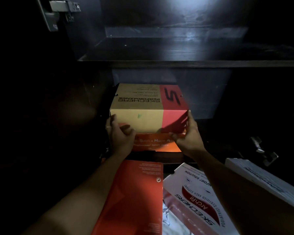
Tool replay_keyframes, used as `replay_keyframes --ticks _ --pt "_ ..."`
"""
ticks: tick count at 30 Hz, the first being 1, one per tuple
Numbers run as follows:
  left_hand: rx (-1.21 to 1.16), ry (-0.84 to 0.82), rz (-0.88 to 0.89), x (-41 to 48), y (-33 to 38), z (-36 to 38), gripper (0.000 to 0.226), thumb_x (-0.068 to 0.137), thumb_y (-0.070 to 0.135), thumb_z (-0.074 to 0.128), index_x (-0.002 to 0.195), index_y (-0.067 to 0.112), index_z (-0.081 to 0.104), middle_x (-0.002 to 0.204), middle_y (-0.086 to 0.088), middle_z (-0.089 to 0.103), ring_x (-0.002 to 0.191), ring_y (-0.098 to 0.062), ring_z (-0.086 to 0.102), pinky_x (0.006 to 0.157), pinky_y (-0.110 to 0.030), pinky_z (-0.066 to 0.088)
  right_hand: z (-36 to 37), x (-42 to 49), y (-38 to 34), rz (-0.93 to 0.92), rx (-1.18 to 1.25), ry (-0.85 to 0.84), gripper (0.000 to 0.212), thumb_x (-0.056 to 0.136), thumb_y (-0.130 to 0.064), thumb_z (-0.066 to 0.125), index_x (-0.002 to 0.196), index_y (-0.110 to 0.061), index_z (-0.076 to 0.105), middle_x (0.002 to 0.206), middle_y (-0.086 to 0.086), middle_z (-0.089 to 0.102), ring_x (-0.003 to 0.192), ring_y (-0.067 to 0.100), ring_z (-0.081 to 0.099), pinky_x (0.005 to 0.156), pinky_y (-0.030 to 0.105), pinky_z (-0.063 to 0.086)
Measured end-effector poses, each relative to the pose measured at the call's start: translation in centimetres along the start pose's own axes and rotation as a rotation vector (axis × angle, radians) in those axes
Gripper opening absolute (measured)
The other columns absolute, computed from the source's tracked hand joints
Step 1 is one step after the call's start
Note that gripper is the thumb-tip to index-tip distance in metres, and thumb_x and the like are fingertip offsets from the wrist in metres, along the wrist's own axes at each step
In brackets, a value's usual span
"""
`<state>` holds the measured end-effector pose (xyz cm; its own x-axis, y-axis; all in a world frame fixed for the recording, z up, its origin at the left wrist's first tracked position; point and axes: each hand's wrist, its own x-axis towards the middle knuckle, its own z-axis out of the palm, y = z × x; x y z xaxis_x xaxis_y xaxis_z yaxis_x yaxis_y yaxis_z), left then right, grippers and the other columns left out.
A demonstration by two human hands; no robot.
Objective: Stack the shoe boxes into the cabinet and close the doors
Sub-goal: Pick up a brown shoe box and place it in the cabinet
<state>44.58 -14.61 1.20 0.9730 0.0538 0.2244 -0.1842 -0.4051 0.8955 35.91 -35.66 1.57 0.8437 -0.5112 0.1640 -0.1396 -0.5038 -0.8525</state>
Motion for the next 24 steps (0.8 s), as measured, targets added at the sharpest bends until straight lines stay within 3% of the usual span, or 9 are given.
replay_keyframes --ticks 2,4,6,9,12,15,20,24 --pt "0.048 -0.08 -0.024 0.9 -0.1 0.0 0.077 0.086 0.009 0.071 0.152 0.006 0.032 0.16 -0.011 0.016 0.099 0.009 0.026 0.089 0.002 0.014 0.3 1.1 -0.9 0.028 -0.042 -0.075 0.114 0.079 -0.014 0.08 0.159 -0.032 0.001 0.152 0.006 0.029 0.136 0.022 0.04 0.111 0.032 0.034" --pt "0.103 -0.101 -0.045 1.6 0.0 -0.4 0.07 0.087 0.009 0.07 0.15 0.003 0.037 0.158 -0.012 0.019 0.118 -0.003 0.033 0.099 -0.004 0.016 0.8 1.9 -1.4 0.079 -0.065 -0.122 0.119 0.081 -0.019 0.08 0.157 -0.03 -0.01 0.16 0.009 0.015 0.143 0.032 0.032 0.118 0.044 0.03" --pt "0.142 -0.129 -0.072 1.7 0.6 -1.0 0.072 0.086 0.012 0.07 0.15 0.006 0.037 0.159 -0.011 0.016 0.139 -0.022 0.027 0.109 -0.014 0.017 0.6 1.8 -1.8 0.128 -0.075 -0.158 0.123 0.079 -0.019 0.082 0.156 -0.031 -0.014 0.158 0.014 0.014 0.143 0.038 0.03 0.119 0.05 0.028" --pt "0.121 -0.178 -0.116 1.3 1.0 -1.7 0.086 0.081 0.025 0.073 0.154 0.009 0.031 0.16 -0.009 0.016 0.144 -0.024 0.021 0.112 -0.018 0.018 -0.7 1.0 -2.6 0.135 -0.105 -0.161 0.12 0.08 -0.013 0.08 0.157 -0.031 -0.01 0.153 0.018 0.025 0.14 0.038 0.031 0.116 0.046 0.028" --pt "0.065 -0.175 -0.138 0.2 2.3 -2.6 0.085 0.084 0.016 0.077 0.153 0.006 0.03 0.153 -0.013 0.027 0.141 -0.021 0.029 0.106 -0.011 0.021 -2.1 0.1 -4.8 0.122 -0.123 -0.117 0.114 0.084 -0.012 0.077 0.158 -0.028 -0.008 0.156 0.016 0.023 0.142 0.035 0.033 0.115 0.041 0.03" --pt "0.064 -0.236 -0.156 -1.9 4.3 -4.3 0.09 0.087 0.02 0.075 0.158 0.011 0.019 0.151 -0.006 0.033 0.14 -0.021 0.033 0.109 -0.02 0.028 -3.1 -1.9 -7.8 0.083 -0.159 -0.139 0.113 0.085 -0.017 0.078 0.158 -0.026 -0.007 0.157 0.014 0.021 0.143 0.034 0.032 0.115 0.039 0.03" --pt "0.192 -0.394 -0.048 -5.0 9.3 -9.8 0.103 0.086 0.038 0.075 0.16 0.015 0.006 0.163 -0.011 0.021 0.149 -0.026 0.024 0.118 -0.031 0.025 -5.9 -7.7 -13.9 0.039 -0.29 -0.238 0.11 0.083 -0.021 0.079 0.159 -0.027 -0.001 0.154 0.015 0.026 0.141 0.033 0.031 0.113 0.037 0.032" --pt "0.277 -0.471 0.08 -8.1 13.9 -15.5 0.107 0.083 0.039 0.077 0.16 0.02 0.004 0.162 -0.011 0.025 0.146 -0.028 0.03 0.116 -0.032 0.03 -9.4 -13.4 -19.6 -0.005 -0.478 -0.334 0.098 0.083 -0.026 0.079 0.157 -0.022 0.015 0.152 0.013 0.036 0.137 0.03 0.041 0.106 0.03 0.036"
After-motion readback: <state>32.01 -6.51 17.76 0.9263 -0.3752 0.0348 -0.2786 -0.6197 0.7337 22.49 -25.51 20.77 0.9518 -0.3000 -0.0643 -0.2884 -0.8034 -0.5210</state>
